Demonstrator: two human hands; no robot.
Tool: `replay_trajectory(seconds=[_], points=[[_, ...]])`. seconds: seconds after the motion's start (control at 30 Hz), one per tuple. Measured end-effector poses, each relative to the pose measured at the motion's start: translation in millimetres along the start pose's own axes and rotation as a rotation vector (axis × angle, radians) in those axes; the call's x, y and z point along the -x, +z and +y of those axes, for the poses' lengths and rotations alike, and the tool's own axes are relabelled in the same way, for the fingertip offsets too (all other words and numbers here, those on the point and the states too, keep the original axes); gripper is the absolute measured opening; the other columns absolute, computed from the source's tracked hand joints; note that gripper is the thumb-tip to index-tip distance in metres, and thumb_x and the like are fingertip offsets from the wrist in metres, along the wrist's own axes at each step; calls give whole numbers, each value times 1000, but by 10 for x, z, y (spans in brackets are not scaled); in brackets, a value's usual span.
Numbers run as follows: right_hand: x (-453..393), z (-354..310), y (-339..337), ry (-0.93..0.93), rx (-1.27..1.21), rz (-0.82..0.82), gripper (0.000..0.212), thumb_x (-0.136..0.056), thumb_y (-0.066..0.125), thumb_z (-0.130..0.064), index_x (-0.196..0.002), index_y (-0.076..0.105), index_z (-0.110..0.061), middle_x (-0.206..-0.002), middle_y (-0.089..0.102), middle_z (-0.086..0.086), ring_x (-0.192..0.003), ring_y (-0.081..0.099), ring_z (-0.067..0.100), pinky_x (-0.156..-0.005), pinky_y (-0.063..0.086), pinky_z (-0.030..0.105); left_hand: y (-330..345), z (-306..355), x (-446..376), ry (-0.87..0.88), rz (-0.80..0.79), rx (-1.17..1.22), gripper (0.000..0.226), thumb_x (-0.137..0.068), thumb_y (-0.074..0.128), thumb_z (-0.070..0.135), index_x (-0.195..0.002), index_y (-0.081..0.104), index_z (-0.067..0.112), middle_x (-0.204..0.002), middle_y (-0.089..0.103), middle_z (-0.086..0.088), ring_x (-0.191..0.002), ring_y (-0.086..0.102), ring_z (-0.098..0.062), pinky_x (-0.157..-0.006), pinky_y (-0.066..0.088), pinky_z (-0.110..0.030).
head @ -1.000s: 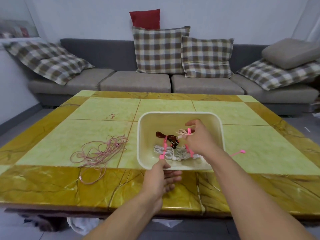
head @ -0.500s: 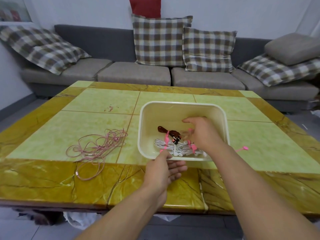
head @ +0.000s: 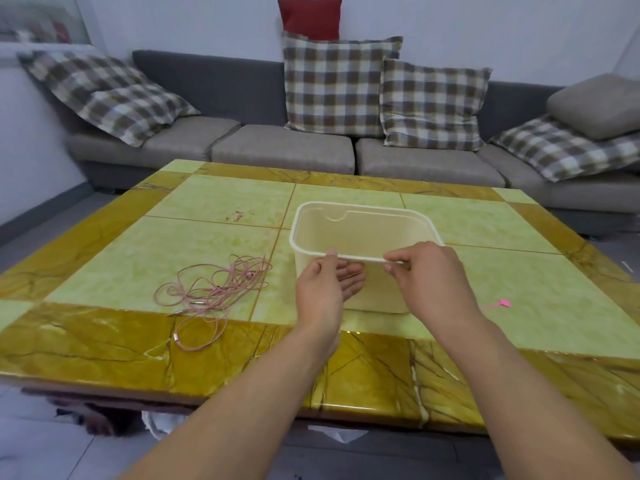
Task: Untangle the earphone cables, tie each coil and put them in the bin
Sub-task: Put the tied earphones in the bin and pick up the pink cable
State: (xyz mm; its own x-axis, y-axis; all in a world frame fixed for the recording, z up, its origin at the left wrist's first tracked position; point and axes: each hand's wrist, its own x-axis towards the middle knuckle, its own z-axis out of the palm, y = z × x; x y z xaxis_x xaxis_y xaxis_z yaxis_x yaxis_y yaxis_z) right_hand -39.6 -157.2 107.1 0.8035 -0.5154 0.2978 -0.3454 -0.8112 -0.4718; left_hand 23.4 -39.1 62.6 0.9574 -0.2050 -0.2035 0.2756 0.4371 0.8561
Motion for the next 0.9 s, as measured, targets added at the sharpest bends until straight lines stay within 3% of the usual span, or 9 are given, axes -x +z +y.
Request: replay_trajectory(seconds=[0.13, 0.23, 0.37, 0.47, 0.57, 0.7, 0.77, 0.83, 0.9], points=[[-152, 79, 146, -12, -109, 50, 18, -97, 68, -17, -111, 79, -16, -108, 75, 2, -101, 68, 19, -79, 40, 17, -532, 19, -211, 477, 195, -708, 11, -98, 62, 28, -104, 65, 19, -103, 71, 6, -103, 65, -16, -91, 51, -33], [-282, 50, 329, -67, -128, 109, 17, -98, 66, -12, -109, 79, -12, -101, 74, 5, -95, 69, 23, -77, 47, 24, -1054, 109, -436, 645, 369, -1113, 43, -86, 71, 18, -127, 57, 21, -132, 58, -1, -129, 47, -24, -111, 36, -46], [-520, -47, 581, -137, -139, 161, 21, -98, 63, -10, -113, 77, -9, -105, 72, 10, -99, 66, 26, -87, 49, 29, -1625, 166, -659, 475, 357, -1512, 62, -91, 63, 41, -146, 44, 21, -153, 44, -7, -147, 27, -30, -122, 17, -51], [-710, -120, 765, -114, -179, 168, 22, -101, 60, -14, -113, 76, -6, -104, 67, 9, -95, 62, 23, -90, 50, 34, -1761, 199, -682, 341, 324, -1609, 56, -93, 55, 55, -139, 53, 23, -140, 57, -8, -135, 42, -33, -113, 30, -51], [-846, -192, 887, -77, -170, 163, 24, -103, 56, -19, -116, 73, -9, -106, 62, 6, -88, 51, 12, -86, 42, 20, -1657, 242, -629, 378, 305, -1607, 37, -92, 58, 55, -115, 66, 27, -115, 70, -4, -113, 58, -31, -95, 42, -45], [-777, -260, 864, -121, -128, 95, 39, -101, 59, -14, -140, 60, -15, -129, 53, 4, -105, 56, 16, -99, 46, 27, -1400, 266, -504, 328, 221, -1301, 24, -86, 68, 56, -86, 66, 32, -84, 70, 11, -85, 69, -22, -71, 52, -35], [-637, -285, 817, -139, -209, 109, 49, -99, 63, -16, -146, 53, -22, -138, 45, -5, -105, 58, 14, -94, 50, 29, -1270, 245, -443, 315, 161, -1061, 24, -82, 76, 52, -79, 70, 29, -76, 69, 10, -73, 71, -16, -65, 56, -32], [-475, -311, 764, -137, -297, 113, 37, -98, 65, -24, -134, 61, -27, -130, 49, -11, -93, 60, 9, -87, 52, 29, -1109, 226, -354, 303, 104, -861, 21, -83, 81, 42, -78, 73, 22, -71, 71, 0, -64, 69, -14, -59, 55, -26], [-288, -292, 695, -74, -416, -14, 16, -98, 65, -33, -112, 68, -28, -113, 63, -12, -86, 62, 4, -82, 54, 30, -939, 206, -242, 227, 29, -635, 20, -86, 80, 31, -84, 75, 11, -73, 74, -10, -63, 69, -17, -59, 56, -28]])
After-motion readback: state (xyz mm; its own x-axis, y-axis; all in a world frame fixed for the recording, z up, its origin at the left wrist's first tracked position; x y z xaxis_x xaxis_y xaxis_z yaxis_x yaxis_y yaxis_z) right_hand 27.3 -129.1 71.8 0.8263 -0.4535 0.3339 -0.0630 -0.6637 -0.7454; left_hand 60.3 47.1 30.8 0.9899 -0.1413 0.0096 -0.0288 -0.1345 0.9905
